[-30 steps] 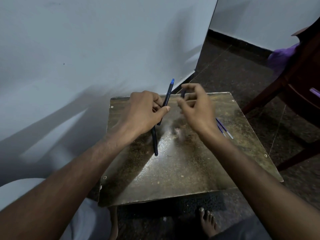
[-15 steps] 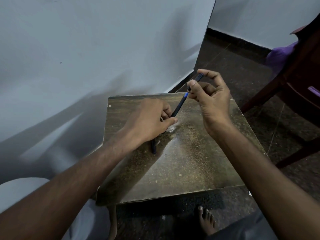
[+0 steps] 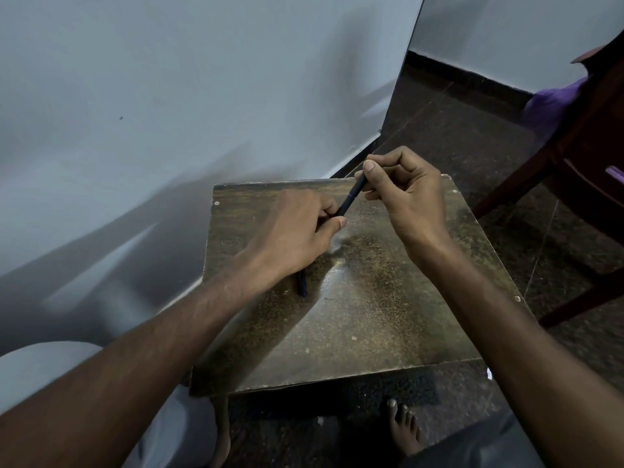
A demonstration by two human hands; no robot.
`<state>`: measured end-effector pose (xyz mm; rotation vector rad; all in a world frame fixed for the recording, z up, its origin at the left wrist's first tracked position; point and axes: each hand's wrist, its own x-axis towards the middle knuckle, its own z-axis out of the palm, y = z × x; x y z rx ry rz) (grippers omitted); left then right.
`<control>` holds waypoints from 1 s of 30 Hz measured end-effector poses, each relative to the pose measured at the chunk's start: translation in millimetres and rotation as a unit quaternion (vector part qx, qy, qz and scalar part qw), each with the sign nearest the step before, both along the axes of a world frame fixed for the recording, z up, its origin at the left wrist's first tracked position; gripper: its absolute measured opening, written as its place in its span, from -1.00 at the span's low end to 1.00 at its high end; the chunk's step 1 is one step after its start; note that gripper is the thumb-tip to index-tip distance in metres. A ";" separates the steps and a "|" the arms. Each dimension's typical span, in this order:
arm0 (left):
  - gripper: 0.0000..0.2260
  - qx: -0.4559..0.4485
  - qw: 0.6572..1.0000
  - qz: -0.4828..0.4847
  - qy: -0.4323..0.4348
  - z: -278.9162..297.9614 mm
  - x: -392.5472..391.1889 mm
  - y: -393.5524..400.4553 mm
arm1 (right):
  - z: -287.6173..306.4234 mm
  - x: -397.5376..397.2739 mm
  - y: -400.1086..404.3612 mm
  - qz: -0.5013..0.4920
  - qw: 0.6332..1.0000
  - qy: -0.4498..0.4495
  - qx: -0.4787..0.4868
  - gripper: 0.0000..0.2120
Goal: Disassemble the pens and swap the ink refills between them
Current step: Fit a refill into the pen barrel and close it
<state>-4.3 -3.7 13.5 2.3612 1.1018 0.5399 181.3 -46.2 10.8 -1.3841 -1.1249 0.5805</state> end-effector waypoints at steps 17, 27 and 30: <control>-0.87 -0.038 0.998 0.024 -0.051 4.5 3.9 -2.7 | -3.3 -7.2 -1.0 0.050 0.998 0.032 -0.013 -0.70; -0.85 -0.029 0.998 0.020 -0.059 6.0 -5.5 1.4 | -11.1 -11.9 -0.3 0.077 0.981 0.087 -0.159 -0.80; -0.75 0.024 0.998 0.051 0.008 8.3 -16.4 14.3 | -11.1 -10.7 -0.9 0.072 0.979 0.063 -0.181 -0.83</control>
